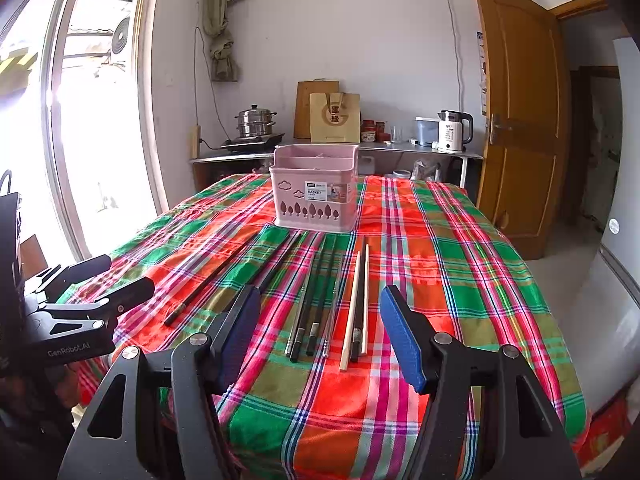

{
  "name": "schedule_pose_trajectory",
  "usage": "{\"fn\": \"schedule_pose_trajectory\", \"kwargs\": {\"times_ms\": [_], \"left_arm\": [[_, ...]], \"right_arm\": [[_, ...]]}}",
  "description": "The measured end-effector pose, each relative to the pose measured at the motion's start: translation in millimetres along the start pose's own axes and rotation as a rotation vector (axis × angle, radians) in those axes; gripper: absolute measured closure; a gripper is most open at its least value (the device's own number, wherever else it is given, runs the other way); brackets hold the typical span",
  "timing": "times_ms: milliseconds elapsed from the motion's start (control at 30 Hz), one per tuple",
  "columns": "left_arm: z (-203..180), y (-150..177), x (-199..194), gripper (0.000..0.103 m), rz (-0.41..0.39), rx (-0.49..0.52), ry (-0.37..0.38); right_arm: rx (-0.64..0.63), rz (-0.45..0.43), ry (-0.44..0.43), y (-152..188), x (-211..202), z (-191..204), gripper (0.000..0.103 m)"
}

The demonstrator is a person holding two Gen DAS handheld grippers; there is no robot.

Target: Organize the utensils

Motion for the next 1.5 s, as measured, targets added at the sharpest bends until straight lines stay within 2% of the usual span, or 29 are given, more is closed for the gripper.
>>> {"fn": "schedule_pose_trajectory", "kwargs": {"times_ms": [1500], "left_arm": [[-1.6,-4.1,-7.3,0.008,-0.001,-0.007,0.014]], "right_arm": [[-0.001,-0.003,-0.001,0.1,1.0,0.8,0.040]]}}
Point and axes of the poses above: each gripper's, at about its wrist camera, not at the fingertips, and x roughly the way its jaws point, z to its left, y to its underside, the point moved 8 cm from there along x, roughly the way its jaws point, and after that the axes turned 7 degrees about -x, right-handed, at the moved point
